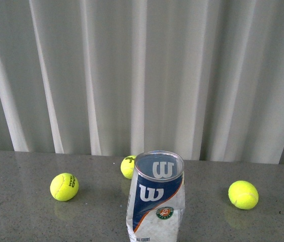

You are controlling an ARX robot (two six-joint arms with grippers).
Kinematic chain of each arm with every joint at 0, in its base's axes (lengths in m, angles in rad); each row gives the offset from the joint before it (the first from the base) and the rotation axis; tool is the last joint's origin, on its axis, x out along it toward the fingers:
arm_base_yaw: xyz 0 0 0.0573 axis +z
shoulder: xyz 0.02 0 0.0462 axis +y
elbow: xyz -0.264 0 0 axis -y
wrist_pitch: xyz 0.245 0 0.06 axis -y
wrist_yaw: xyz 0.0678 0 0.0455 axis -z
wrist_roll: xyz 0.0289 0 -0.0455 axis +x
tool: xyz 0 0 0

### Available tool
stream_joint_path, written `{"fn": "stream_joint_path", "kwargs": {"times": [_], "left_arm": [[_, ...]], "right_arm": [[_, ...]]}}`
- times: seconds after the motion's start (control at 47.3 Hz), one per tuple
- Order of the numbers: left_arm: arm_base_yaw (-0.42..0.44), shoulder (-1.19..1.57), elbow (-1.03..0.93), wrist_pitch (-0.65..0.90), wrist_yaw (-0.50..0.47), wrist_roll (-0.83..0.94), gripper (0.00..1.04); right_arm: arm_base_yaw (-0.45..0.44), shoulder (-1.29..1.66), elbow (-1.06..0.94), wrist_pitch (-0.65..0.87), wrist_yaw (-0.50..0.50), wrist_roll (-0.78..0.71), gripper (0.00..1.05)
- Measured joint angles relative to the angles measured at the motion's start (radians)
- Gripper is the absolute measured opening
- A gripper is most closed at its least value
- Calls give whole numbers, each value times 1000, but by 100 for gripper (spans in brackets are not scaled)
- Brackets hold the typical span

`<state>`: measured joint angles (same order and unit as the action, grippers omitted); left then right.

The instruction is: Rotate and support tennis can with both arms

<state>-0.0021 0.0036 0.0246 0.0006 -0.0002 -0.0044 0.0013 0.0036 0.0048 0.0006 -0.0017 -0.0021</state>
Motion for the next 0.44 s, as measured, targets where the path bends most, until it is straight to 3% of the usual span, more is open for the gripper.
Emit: {"fn": "stream_joint_path", "kwargs": {"times": [0.444], "left_arm": [[0,0,0,0,0,0,98]], "right_arm": [[0,0,0,0,0,0,98]]}}
